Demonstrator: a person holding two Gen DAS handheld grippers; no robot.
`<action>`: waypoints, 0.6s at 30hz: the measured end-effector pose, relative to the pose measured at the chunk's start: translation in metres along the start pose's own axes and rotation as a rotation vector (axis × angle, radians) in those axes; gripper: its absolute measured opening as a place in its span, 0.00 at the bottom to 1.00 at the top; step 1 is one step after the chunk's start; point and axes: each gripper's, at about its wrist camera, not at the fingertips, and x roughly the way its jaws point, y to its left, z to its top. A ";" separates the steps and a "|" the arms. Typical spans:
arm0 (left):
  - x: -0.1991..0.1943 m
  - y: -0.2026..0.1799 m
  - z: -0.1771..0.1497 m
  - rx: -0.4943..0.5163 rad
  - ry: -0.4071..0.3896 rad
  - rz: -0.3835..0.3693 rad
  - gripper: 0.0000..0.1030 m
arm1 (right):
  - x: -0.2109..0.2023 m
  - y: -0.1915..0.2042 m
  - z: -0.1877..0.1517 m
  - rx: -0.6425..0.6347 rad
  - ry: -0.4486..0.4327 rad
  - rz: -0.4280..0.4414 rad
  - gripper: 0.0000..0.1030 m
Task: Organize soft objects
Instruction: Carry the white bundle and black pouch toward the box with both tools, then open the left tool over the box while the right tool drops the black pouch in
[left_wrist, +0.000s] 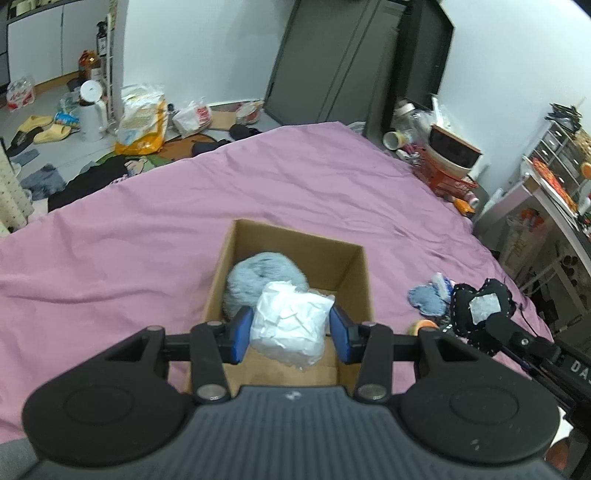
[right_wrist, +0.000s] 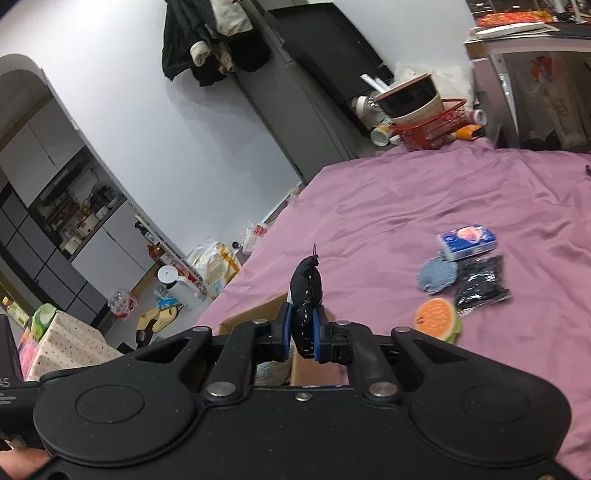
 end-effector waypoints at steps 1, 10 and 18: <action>0.003 0.004 0.001 -0.010 0.005 0.006 0.43 | 0.003 0.003 -0.001 -0.003 0.004 0.002 0.11; 0.028 0.033 0.006 -0.057 0.052 0.015 0.43 | 0.033 0.029 -0.011 -0.036 0.064 0.014 0.11; 0.049 0.045 0.008 -0.052 0.093 -0.005 0.43 | 0.053 0.040 -0.023 -0.046 0.099 0.036 0.11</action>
